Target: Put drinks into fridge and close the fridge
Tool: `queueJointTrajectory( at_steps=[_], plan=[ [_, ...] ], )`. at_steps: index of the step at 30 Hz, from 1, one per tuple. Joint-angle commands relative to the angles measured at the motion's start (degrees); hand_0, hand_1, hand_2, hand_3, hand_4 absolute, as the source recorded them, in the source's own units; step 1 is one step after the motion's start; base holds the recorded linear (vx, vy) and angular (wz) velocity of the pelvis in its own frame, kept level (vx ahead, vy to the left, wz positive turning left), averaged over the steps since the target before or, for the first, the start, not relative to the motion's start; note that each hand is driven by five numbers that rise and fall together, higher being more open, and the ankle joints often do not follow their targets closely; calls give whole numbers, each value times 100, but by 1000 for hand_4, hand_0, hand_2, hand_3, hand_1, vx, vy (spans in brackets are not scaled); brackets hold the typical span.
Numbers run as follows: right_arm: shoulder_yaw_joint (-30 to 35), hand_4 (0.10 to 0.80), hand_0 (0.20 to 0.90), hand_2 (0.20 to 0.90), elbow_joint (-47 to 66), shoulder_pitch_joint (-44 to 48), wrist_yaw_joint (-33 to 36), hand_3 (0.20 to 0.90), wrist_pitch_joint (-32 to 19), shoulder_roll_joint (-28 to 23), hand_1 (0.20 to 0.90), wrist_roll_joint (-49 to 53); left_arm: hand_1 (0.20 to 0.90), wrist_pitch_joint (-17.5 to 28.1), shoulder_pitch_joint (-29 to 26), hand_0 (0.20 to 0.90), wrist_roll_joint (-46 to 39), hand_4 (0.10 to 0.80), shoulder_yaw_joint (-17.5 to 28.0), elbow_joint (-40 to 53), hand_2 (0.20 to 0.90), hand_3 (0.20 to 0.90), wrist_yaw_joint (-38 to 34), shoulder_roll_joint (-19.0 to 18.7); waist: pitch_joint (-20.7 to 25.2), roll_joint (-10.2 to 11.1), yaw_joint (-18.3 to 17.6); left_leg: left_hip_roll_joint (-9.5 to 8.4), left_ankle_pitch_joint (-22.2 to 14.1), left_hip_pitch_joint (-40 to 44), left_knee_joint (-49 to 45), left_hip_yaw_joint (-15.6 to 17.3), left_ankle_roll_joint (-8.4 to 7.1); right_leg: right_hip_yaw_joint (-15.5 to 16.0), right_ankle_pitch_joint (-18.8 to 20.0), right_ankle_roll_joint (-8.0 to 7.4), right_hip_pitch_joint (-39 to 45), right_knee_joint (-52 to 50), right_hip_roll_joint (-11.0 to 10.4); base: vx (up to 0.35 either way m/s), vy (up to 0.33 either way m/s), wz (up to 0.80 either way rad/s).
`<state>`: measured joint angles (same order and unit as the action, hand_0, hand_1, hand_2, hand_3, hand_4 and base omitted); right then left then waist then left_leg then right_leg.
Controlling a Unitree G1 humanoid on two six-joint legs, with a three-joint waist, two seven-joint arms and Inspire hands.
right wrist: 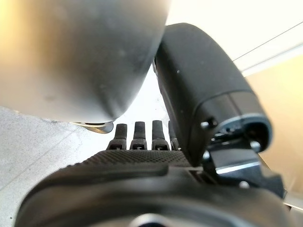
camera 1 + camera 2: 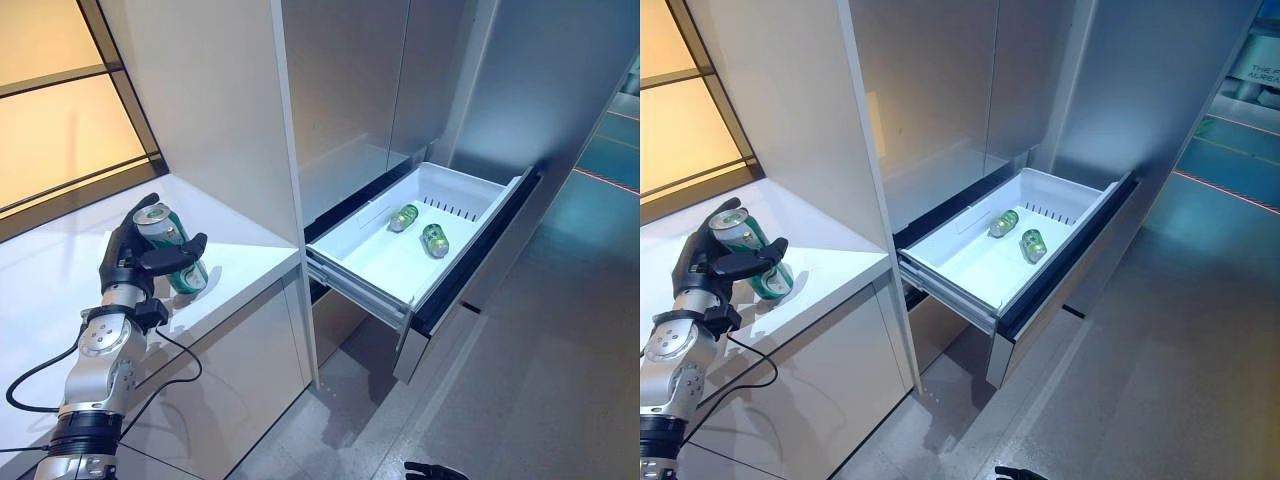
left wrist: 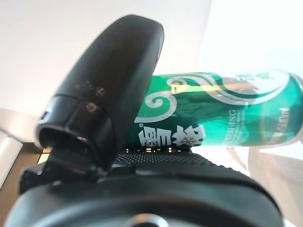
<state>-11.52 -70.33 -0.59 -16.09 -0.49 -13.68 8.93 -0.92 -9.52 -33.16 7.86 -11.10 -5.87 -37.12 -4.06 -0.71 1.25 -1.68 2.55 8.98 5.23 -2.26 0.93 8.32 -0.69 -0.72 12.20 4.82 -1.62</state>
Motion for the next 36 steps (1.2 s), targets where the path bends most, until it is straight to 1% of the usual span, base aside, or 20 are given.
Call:
queueJointTrajectory(
  at_steps=[1, 2, 3, 4, 5, 7, 10, 11, 16, 17, 18, 24, 30, 36],
  plan=[
    [-246, 800, 900, 900, -262, 96, -119, 900, -11, -242, 900, -143, 792, 554, -1218, 792, -142, 674, 136, -6, 792, 774, -122, -517, 78, -146, -29, -138, -645, 275, -85, 469, 93, -291, -276, -266, -280, -362, 61, 0, 0, 0],
    [-245, 800, 900, 900, -263, 96, -120, 900, -12, -243, 900, -144, 601, 562, -1222, 601, -151, 451, 134, -8, 601, 551, -126, -517, 77, -146, -28, -138, -645, 274, -85, 469, 93, -292, -276, -266, -280, -362, 62, 0, 0, 0],
    [-246, 800, 900, 900, -256, 90, -126, 900, -15, -252, 900, -143, 554, 632, -1234, 554, -212, 396, 134, -22, 554, 496, -143, -511, 74, -144, -35, -140, -646, 275, -84, 466, 93, -296, -274, -266, -283, -361, 62, 3, 4, -3],
    [-259, 800, 900, 900, -246, 80, -113, 900, -15, -245, 900, -135, 356, 698, -1244, 356, -273, 166, 136, -14, 356, 266, -155, -501, 74, -140, -41, -140, -650, 275, -86, 474, 93, -299, -276, -269, -279, -358, 60, 3, 6, -4],
    [-259, 800, 900, 900, -236, 79, -112, 900, -8, -244, 900, -141, 300, 758, -1243, 300, -324, 100, 151, -20, 300, 200, -148, -480, 70, -139, -45, -139, -649, 276, -85, 476, 94, -304, -275, -266, -278, -357, 61, 2, 7, -5],
    [-261, 800, 900, 900, -252, 83, -102, 900, -11, -236, 900, -139, 300, 872, -1272, 300, -546, 100, 152, 13, 300, 200, -172, -429, 68, -137, -52, -139, -647, 278, -87, 480, 93, -309, -274, -264, -281, -363, 62, 4, 5, -5],
    [-265, 800, 900, 900, -279, 85, -100, 900, -18, -229, 900, -141, 300, 1219, -1309, 300, -984, 100, 200, 75, 300, 200, -260, -268, 79, -128, -63, -137, -653, 285, -81, 482, 94, -320, -275, -259, -278, -357, 65, 3, 1, -1],
    [-266, 800, 900, 900, -281, 86, -100, 900, -21, -221, 900, -160, 300, 1397, -1300, 300, -985, 100, 221, 110, 300, 200, -332, -171, 84, -127, -73, -134, -652, 291, -75, 487, 89, -323, -275, -255, -279, -358, 65, 0, 0, 0],
    [-293, 800, 900, 900, -260, 71, -91, 900, -25, -212, 900, -160, 300, 1559, -1296, 300, -858, 100, 247, 209, 300, 200, -417, -85, 82, -117, -83, -132, -645, 284, -72, 483, 88, -335, -277, -248, -287, -363, 69, 0, 0, 0],
    [-290, 800, 900, 900, -259, 74, -95, 900, -21, -208, 900, -172, 455, 1540, -1289, 455, -802, 281, 258, 221, 455, 381, -424, -67, 85, -117, -82, -133, -648, 286, -70, 481, 89, -336, -280, -243, -288, -363, 72, 0, 0, 0],
    [-300, 800, 900, 900, -254, 79, -97, 900, -13, -210, 900, -171, 900, 1506, -1287, 900, -761, 800, 246, 228, 900, 900, -447, -63, 88, -119, -83, -131, -648, 285, -69, 480, 88, -339, -282, -242, -287, -361, 73, 0, 0, 0],
    [-328, 800, 900, 900, -263, 92, -84, 900, -16, -201, 900, -151, 900, 1436, -1292, 900, -625, 800, 189, 214, 900, 900, -510, -92, 89, -125, -70, -137, -648, 288, -71, 467, 88, -331, -282, -242, -272, -355, 73, 0, 0, 0],
    [-305, 800, 900, 900, -281, 82, -95, 900, -27, -198, 900, -179, 900, 1417, -1264, 900, -286, 800, 215, 236, 900, 900, -567, -187, 99, -124, -56, -138, -645, 288, -68, 461, 80, -323, -271, -247, -264, -339, 75, 0, 0, 0],
    [-315, 800, 900, 900, -266, 69, -92, 900, -34, -198, 900, -178, 900, 1412, -1265, 900, -227, 800, 212, 244, 900, 900, -559, -287, 92, -125, -46, -134, -634, 281, -68, 457, 73, -307, -266, -250, -266, -339, 72, 0, 0, 0]
  ],
)
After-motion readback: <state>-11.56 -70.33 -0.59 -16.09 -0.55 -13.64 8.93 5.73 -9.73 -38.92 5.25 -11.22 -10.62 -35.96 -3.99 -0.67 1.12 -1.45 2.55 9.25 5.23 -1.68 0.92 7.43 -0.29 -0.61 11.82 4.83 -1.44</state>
